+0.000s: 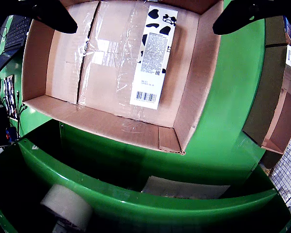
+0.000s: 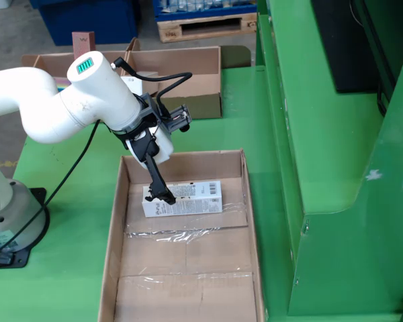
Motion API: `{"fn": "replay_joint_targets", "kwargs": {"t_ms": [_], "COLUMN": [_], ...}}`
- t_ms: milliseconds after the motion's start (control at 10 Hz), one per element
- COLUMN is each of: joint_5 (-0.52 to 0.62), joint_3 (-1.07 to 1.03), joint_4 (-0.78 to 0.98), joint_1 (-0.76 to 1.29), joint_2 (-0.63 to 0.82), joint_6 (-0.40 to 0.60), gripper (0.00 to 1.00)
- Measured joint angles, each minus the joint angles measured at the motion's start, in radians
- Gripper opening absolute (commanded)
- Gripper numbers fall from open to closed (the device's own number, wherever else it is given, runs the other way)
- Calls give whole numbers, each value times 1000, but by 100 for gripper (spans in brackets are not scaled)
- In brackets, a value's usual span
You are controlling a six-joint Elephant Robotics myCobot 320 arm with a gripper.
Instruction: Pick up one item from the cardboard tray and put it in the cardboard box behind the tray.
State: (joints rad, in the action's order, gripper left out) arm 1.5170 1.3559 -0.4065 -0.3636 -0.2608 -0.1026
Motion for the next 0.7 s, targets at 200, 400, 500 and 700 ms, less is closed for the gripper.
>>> {"fn": "replay_joint_targets", "kwargs": {"t_ms": [200, 400, 500, 700], "joint_5": [2, 2, 2, -6], "joint_3": [23, 74, 84, 140], "joint_4": [-32, -80, -92, -184], "joint_1": [0, 2, 0, 2], "joint_2": [0, 0, 0, -24], "joint_6": [5, 9, 9, 8], "gripper": [100, 100, 100, 100]}}
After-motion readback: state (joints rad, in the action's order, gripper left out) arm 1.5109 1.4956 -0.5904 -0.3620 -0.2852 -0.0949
